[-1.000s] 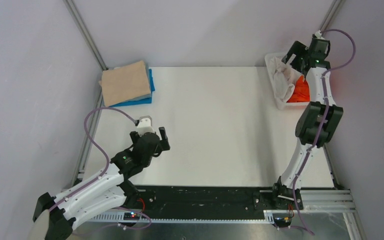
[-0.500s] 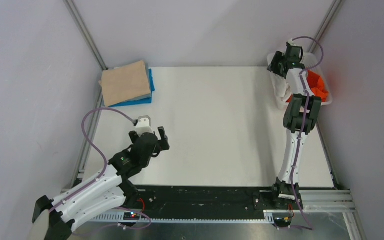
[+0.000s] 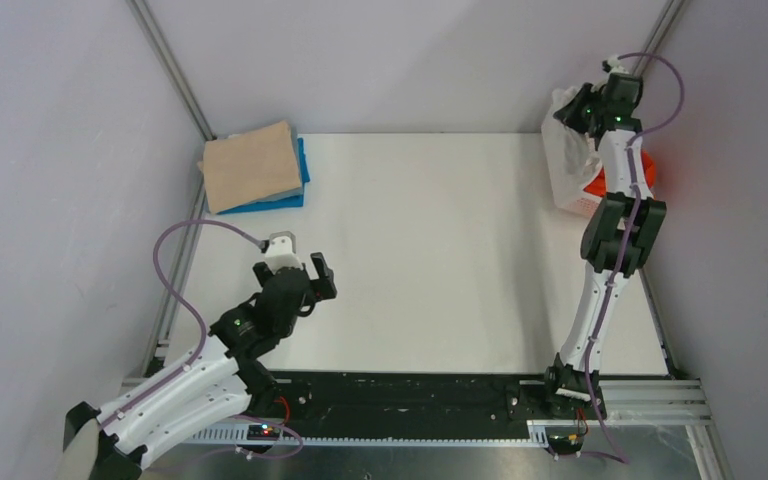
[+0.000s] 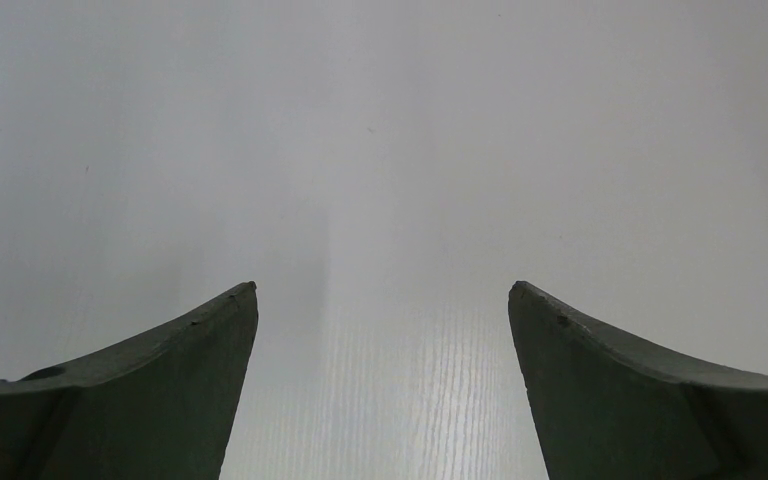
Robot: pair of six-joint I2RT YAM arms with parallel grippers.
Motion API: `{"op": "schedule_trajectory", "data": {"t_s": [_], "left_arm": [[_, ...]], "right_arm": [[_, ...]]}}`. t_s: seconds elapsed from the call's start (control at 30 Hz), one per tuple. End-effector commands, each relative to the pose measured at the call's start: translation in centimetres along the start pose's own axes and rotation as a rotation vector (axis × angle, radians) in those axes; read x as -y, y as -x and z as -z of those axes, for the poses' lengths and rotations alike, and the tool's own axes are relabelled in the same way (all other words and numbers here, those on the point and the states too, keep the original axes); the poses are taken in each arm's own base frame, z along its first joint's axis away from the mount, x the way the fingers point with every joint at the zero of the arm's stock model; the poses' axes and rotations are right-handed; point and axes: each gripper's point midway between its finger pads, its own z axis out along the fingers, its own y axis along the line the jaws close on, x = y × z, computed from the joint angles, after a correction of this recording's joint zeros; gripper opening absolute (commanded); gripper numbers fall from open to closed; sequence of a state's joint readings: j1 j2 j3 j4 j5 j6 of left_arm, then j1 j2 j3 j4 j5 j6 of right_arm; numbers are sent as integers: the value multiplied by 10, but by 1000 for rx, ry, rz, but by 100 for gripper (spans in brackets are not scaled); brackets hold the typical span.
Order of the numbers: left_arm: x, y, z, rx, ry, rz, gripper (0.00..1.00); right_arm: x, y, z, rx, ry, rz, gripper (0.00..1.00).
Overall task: Fold and stack the t-shirts
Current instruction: Grab crumpled tshirt from bin with the right arm
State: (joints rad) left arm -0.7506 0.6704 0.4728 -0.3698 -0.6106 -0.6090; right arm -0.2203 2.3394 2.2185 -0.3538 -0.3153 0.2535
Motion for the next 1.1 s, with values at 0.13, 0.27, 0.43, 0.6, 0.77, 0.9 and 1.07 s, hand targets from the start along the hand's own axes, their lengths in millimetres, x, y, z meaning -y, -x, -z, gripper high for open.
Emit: {"op": "schedule_trajectory", "data": {"t_s": [0.13, 0.27, 0.43, 0.6, 0.77, 0.9, 1.07], "left_arm": [[1, 14, 4, 43, -2, 20, 98], [0, 14, 5, 46, -6, 23, 98], [0, 16, 6, 52, -4, 23, 98], [-1, 15, 4, 48, 6, 21, 98], [-1, 14, 3, 44, 12, 15, 98], [-2, 13, 3, 42, 13, 13, 98], [-1, 15, 5, 48, 8, 20, 98]], "right_arm": [[-21, 52, 38, 96, 64, -5, 0], [-9, 26, 19, 37, 64, -28, 0], [-3, -1, 1, -21, 91, -54, 0], [-4, -27, -12, -76, 151, -107, 0], [2, -57, -25, -144, 163, -144, 0], [9, -65, -28, -155, 141, -151, 0], [-2, -35, -15, -92, 144, -132, 0]]}}
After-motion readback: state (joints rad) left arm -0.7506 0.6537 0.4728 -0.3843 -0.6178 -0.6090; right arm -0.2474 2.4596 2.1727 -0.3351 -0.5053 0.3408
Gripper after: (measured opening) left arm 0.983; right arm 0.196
